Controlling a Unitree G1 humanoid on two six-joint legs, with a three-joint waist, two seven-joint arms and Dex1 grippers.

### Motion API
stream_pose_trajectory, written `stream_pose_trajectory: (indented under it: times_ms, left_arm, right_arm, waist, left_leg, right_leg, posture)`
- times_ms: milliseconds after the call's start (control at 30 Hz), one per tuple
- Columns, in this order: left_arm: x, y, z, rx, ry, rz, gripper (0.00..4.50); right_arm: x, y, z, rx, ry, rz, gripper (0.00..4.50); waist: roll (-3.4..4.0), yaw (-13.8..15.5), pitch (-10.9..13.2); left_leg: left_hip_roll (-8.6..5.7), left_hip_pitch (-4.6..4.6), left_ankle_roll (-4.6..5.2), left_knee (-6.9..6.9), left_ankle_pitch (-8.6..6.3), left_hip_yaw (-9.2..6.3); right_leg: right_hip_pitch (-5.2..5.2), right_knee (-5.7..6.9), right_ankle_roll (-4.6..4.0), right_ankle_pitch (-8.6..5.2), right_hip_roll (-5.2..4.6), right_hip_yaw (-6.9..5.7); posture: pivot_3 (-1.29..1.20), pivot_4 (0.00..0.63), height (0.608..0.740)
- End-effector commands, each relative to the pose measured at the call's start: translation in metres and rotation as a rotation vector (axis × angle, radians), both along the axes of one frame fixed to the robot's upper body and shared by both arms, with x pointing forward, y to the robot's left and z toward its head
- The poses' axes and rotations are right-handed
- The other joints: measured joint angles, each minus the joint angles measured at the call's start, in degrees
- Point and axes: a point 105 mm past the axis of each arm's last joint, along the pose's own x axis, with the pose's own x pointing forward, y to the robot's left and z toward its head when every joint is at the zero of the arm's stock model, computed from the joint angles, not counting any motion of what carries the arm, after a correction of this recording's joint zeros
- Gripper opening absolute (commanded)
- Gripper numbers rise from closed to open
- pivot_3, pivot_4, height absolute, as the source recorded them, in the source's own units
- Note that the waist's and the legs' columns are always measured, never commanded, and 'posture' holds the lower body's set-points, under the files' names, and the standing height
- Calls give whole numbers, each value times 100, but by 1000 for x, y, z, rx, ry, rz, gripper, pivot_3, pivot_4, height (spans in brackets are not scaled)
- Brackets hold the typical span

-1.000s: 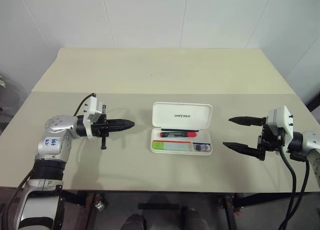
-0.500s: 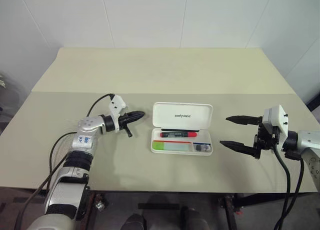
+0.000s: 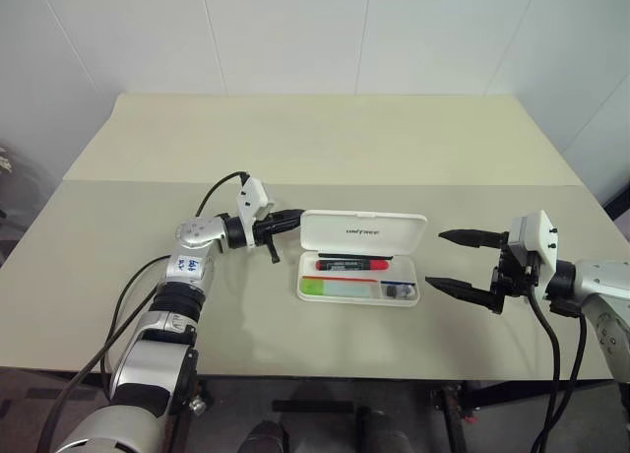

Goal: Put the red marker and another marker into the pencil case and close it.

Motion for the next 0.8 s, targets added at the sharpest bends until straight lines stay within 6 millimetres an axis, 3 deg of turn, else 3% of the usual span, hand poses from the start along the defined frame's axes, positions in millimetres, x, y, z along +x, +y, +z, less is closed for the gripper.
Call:
stream_pose_trajectory:
  times_ms: [33,233,467,800]
  left_arm:
    - [-10,-3,19,-13,-99,-78,20]
    - [-27,-5,10,92,-132,-186,20]
    - [-55,-24,-14,232,-90,-341,20]
    - [-56,-52,-41,345,26,-285,20]
  right_arm:
    - [0,0,8,7,-41,5,4500]
    - [-1,-6,10,4,-28,-3,4500]
    - [-3,-17,12,-12,-17,-30,4500]
    - [-11,-8,10,18,-21,-41,4500]
  waist:
    - [0,-1,0]
    - [0,-5,0]
    - [0,-3,0]
    - [0,-5,0]
  left_leg:
    - [0,0,0,0,0,0]
    - [1,0,0,-1,0,0]
    - [1,1,0,0,0,-1]
    - [1,3,1,3,0,-3]
  right_leg:
    - [0,0,0,0,0,0]
    - [0,1,0,0,1,0]
    - [1,2,0,0,1,1]
    - [4,3,0,0,1,1]
  posture:
    - [0,150,740]
    - [0,150,740]
    - [0,150,740]
    - [0,150,740]
